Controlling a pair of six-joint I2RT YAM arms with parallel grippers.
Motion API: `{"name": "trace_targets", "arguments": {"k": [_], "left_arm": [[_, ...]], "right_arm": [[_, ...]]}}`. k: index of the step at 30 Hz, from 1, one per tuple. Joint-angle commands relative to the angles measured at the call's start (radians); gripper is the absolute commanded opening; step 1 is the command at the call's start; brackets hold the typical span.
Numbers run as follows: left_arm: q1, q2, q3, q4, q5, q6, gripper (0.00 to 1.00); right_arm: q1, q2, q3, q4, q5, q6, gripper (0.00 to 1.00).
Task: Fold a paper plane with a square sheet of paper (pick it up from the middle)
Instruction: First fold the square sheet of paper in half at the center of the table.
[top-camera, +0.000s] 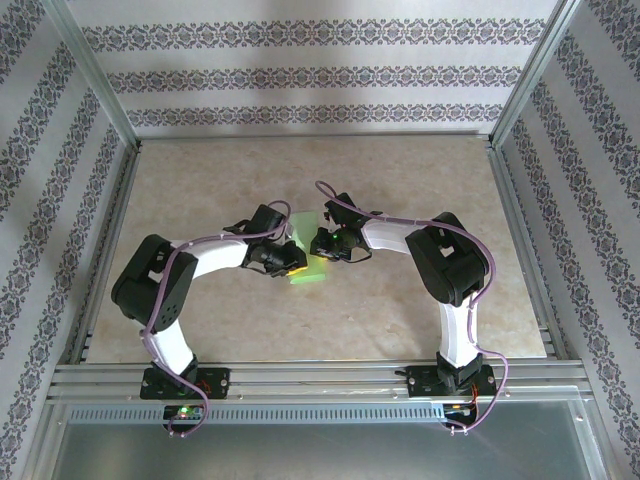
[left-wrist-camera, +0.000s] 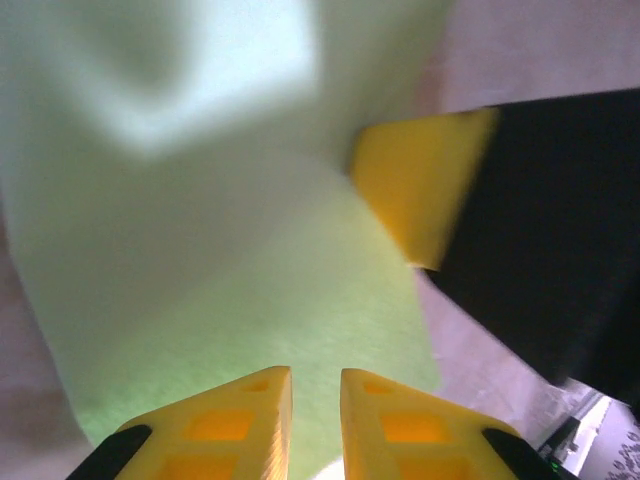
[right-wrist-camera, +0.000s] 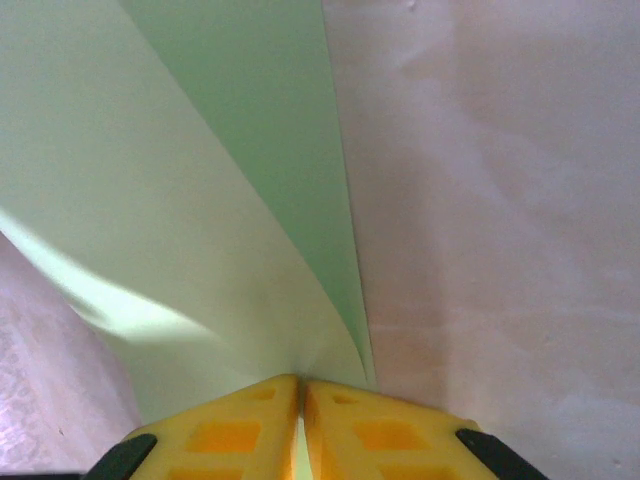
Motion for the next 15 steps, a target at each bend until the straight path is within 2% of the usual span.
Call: {"name": "trace_targets", "arguments": {"k": [1, 6, 15], "left_arm": [[-0.001, 0.022, -0.033, 0.001, -0.011, -0.017, 0.20], [0.015, 0.013, -0.081, -0.021, -0.005, 0.025, 0.20], [0.031, -0.104, -0.194, -0.117, -0.003, 0.106, 0.20]], "right_arm": [[-0.001, 0.104, -0.080, -0.173, 0.137, 0.002, 0.19], [-0.003, 0.104, -0.081, -0.173, 0.137, -0.002, 0.19], [-0.009, 0.107, -0.084, -0.173, 0.140, -0.006, 0.19]]}}
